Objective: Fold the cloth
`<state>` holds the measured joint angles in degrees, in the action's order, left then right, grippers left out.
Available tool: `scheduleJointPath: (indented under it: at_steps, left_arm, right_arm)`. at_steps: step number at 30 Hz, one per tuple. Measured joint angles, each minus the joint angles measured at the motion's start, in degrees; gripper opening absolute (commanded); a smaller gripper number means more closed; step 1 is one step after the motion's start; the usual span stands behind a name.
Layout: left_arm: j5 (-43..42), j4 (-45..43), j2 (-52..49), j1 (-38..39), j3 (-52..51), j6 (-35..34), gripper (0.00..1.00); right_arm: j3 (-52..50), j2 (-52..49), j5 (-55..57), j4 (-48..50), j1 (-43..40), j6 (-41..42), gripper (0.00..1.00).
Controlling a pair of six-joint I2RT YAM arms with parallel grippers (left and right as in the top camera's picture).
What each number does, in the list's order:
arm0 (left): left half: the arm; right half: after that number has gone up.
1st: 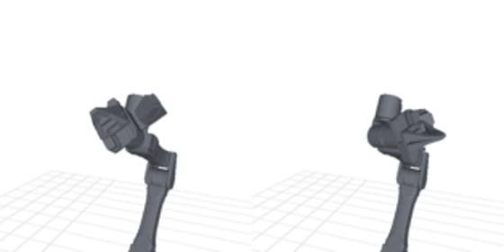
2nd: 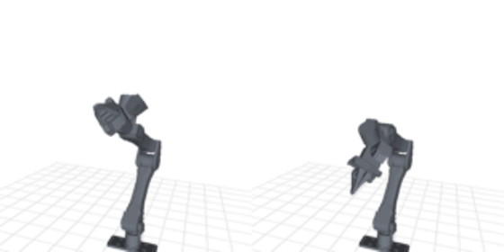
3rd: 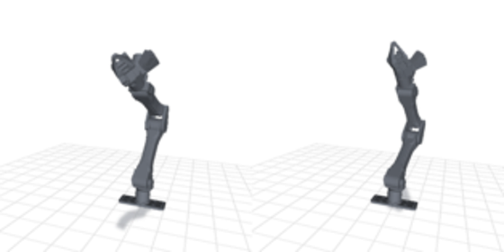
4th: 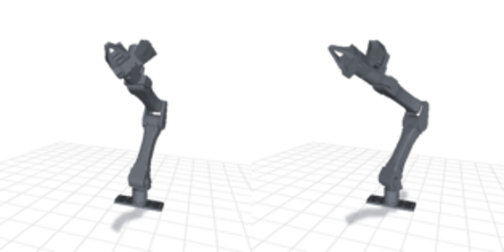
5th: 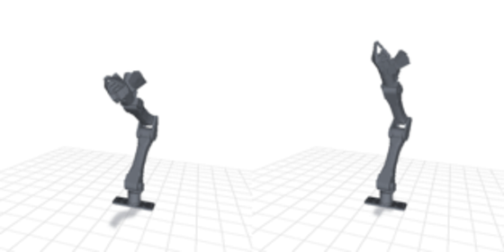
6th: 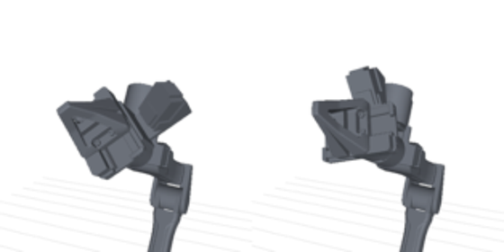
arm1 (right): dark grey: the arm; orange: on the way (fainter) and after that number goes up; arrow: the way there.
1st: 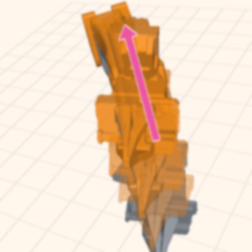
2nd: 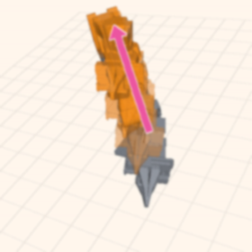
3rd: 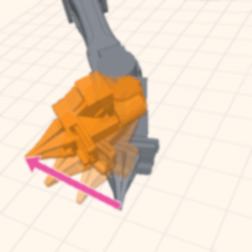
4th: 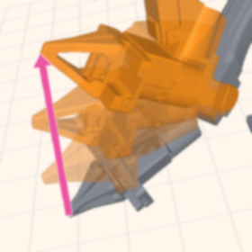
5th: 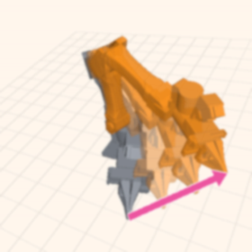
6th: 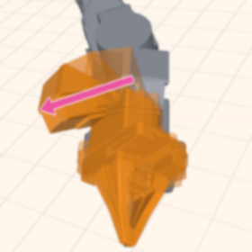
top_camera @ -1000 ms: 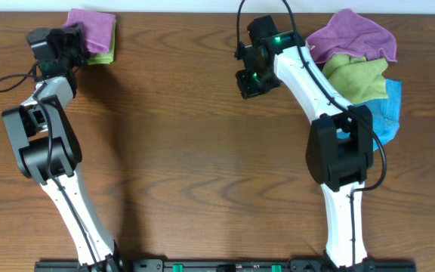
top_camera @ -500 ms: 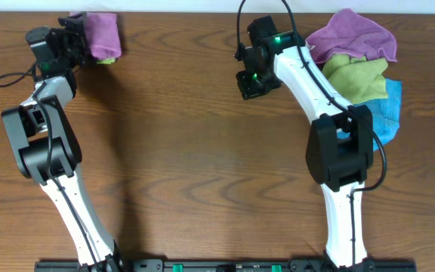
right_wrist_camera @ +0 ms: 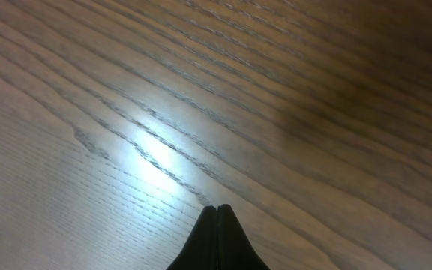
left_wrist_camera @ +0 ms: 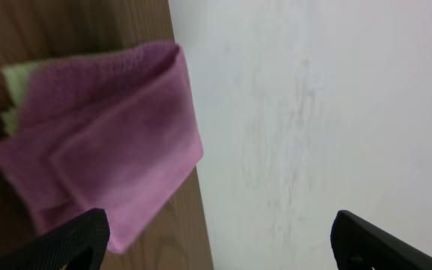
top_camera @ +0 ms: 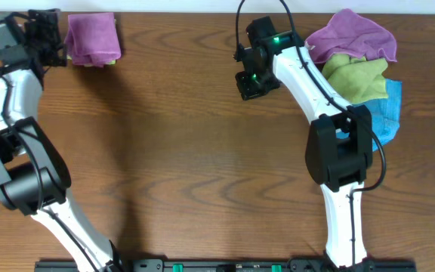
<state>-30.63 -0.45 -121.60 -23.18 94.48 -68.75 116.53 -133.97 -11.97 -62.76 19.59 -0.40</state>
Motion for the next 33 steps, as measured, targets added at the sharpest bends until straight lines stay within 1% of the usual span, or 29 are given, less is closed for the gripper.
scheduleJointPath:
  at_steps: [4,6,7,8,9,10,12,14,15,16,17,18,19,20,23,26,29,31,32,33]
  left_arm:
    - [-2.4,4.5,1.4,-1.5,0.0,2.9,0.96]
    - [-3.3,6.7,2.4,-1.6,0.0,6.1,0.95]
    - [-3.7,8.9,3.7,-1.4,0.0,9.5,0.95]
    - [-3.5,11.1,5.4,-1.1,-0.1,13.0,0.96]
    - [-3.2,13.4,7.6,-0.6,-0.1,16.9,0.95]
    - [-2.8,15.7,10.2,0.0,-0.2,21.0,0.95]
    - [-1.3,20.5,15.5,1.3,-0.2,29.0,0.95]
    - [0.7,25.9,20.0,2.9,-0.2,36.0,0.95]
    - [1.9,28.9,22.7,4.0,-0.1,39.8,0.95]
    - [2.7,30.9,24.6,4.9,-0.1,42.4,0.95]
    - [3.7,33.4,26.6,6.0,-0.1,45.1,0.95]
    - [4.2,35.5,28.5,7.1,-0.1,47.2,0.95]
    - [4.7,37.6,30.4,8.0,-0.1,49.1,0.95]
    - [5.0,39.1,31.4,8.6,-0.1,50.0,0.95]
    - [6.0,44.8,36.9,11.4,-0.1,53.9,0.95]
    - [8.8,49.9,43.3,15.2,-0.1,55.8,0.95]
    - [13.0,54.6,50.2,19.7,-0.1,56.7,0.96]
    - [17.1,57.9,57.6,25.0,-0.7,56.8,0.95]
    - [17.9,58.4,59.9,26.5,-1.2,56.8,0.95]
    - [19.3,58.6,62.6,28.4,-2.6,56.6,0.96]
  right_arm:
    - [0.0,0.0,0.0,0.5,0.8,-0.1,0.01]
    - [0.0,0.0,0.0,0.4,1.3,-0.1,0.01]
    - [0.0,0.0,0.0,0.3,1.4,-0.1,0.01]
    - [0.0,0.2,0.0,-0.1,1.6,-0.1,0.06]
    - [0.1,0.6,0.0,-0.3,1.6,-0.3,0.13]
    - [0.3,1.3,0.3,-0.3,1.6,-0.5,0.24]
    - [1.0,3.8,2.0,-0.5,1.6,-0.5,0.43]
    - [1.6,8.0,4.7,-1.1,1.6,-1.2,0.56]
    - [2.0,11.0,6.2,-1.6,1.6,-1.6,0.6]
    - [2.3,13.6,7.5,-2.2,1.6,-1.6,0.66]
    - [2.7,17.2,9.4,-3.3,1.6,-2.0,0.74]
    - [3.1,20.5,11.0,-4.5,1.6,-2.1,0.85]
    - [3.5,23.6,12.4,-5.8,1.6,-2.1,0.89]
    - [3.8,25.8,13.5,-7.0,1.6,-2.0,0.98]
    - [4.4,33.7,16.2,-12.0,1.6,-2.6,0.99]
    - [4.4,39.1,17.4,-15.7,1.6,-2.6,0.99]
    - [4.1,44.1,18.1,-17.3,1.6,-2.6,0.99]
    - [1.9,51.1,18.4,-18.5,1.6,-2.5,0.99]
    - [1.2,53.2,18.6,-18.8,1.6,-2.5,0.99]
    - [-1.7,57.0,18.8,-17.4,1.6,-2.4,0.99]
